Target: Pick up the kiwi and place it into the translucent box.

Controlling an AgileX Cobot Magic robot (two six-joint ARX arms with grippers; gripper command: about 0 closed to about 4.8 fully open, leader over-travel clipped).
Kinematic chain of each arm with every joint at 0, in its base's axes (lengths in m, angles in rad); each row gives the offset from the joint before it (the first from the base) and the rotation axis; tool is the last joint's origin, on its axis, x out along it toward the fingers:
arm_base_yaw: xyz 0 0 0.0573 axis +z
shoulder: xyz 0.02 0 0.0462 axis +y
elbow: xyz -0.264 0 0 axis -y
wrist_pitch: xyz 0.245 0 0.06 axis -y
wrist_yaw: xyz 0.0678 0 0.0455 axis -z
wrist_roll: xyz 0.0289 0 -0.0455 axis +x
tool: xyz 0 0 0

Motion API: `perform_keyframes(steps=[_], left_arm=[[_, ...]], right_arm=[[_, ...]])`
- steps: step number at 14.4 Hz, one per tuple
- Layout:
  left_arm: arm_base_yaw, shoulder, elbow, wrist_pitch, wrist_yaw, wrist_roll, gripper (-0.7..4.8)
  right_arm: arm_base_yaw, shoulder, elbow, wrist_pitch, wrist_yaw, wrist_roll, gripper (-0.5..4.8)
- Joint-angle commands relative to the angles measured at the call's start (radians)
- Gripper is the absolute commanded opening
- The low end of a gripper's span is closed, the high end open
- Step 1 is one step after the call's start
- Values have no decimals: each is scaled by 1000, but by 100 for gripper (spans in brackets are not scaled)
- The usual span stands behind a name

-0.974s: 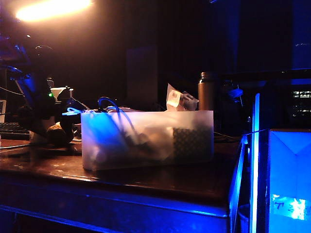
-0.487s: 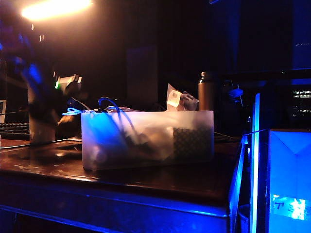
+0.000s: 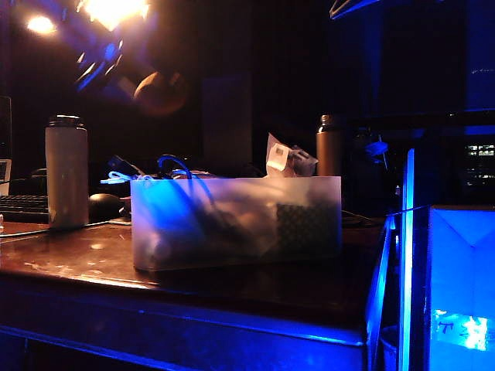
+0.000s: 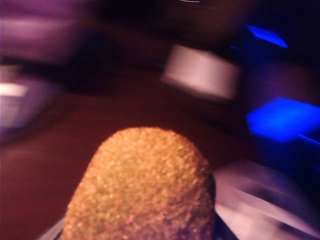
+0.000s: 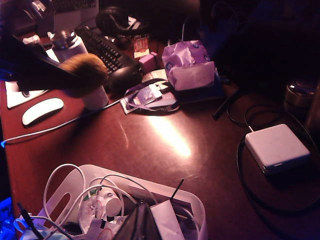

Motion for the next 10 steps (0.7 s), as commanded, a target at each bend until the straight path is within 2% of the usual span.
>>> perform_keyframes(steps=[1, 3, 7, 10], left_arm=[[-75, -6, 45, -194, 115, 76, 328], [-142, -1, 44, -303, 113, 154, 328], [-251, 2, 44, -337, 107, 169, 328], [-272, 2, 44, -368, -21, 188, 340]], right_arm=[[1, 2, 5, 8, -7, -52, -1], [1, 6, 5, -29, -9, -128, -1], [1, 27, 3, -79, -13, -134, -1], [1, 30, 3, -81, -29, -133, -1]])
